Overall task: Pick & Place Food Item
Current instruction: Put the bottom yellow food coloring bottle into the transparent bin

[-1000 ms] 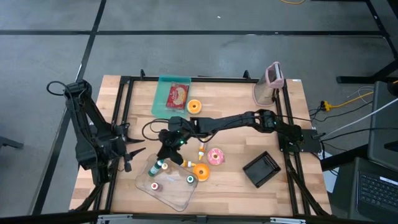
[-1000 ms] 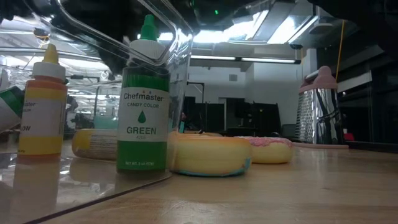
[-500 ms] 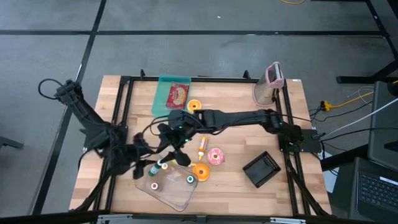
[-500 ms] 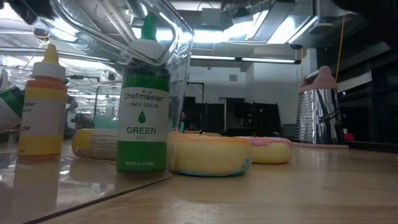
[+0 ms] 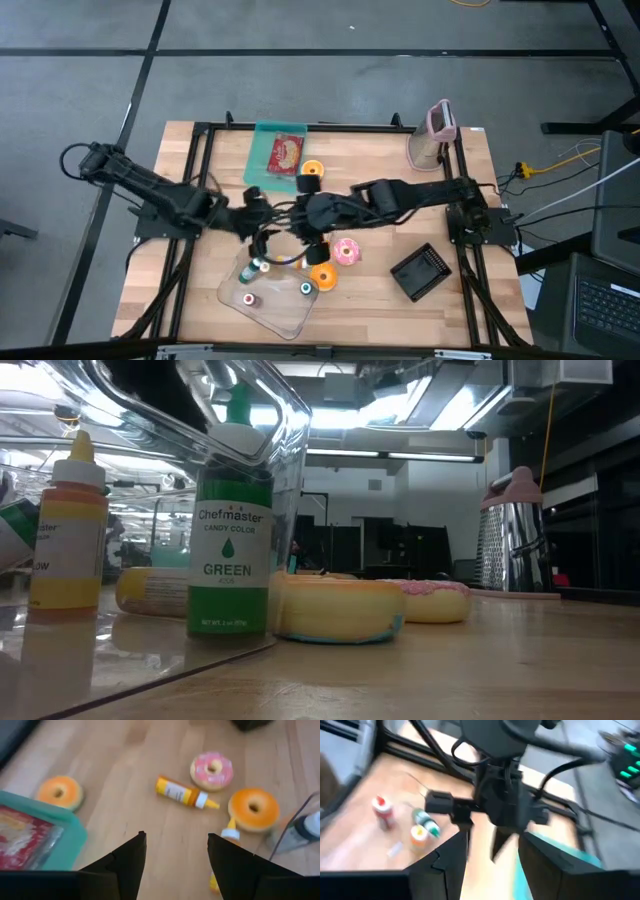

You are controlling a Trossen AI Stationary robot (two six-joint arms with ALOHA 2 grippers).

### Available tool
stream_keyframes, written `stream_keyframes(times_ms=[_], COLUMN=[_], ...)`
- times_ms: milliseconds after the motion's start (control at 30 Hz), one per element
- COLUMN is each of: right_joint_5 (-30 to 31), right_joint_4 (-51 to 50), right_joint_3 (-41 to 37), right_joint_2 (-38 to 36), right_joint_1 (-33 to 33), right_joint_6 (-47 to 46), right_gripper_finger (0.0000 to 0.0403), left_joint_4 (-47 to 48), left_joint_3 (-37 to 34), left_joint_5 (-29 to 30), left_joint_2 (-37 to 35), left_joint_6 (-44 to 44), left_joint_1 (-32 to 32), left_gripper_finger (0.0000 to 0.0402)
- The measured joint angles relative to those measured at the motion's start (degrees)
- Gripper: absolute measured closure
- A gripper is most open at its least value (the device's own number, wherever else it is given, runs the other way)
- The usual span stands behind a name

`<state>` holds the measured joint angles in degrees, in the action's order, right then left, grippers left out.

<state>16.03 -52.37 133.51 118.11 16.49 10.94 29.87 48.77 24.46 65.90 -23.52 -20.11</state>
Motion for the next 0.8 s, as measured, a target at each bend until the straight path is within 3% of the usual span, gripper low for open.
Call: stream_keyframes(times_ms=[333, 667, 800], right_joint_5=[15.46, 26.52, 28.38], right_joint_4=[-13.94, -28.01, -31.87], right_joint_3=[0.0, 0.0, -0.03], right_joint_2=[-5.91, -6.41, -6.71], right_joint_1=[3.74, 4.09, 5.0], right_joint_6=[-8.36, -18.46, -22.49], right_gripper_finger=[0.0228, 0.0228, 0.0228], left_joint_4=[-0.2, -2.73, 2.01], left_joint_3=[-0.02, 4.83, 9.99], left_joint_5=[-21.63, -22.51, -24.96], left_joint_2=[9.97, 22.9, 26.93], left_joint_6=[11.83, 27.25, 31.1], left_joint_1=[12.43, 15.28, 14.44], left_gripper_finger=[0.0194, 0.0193, 0.02])
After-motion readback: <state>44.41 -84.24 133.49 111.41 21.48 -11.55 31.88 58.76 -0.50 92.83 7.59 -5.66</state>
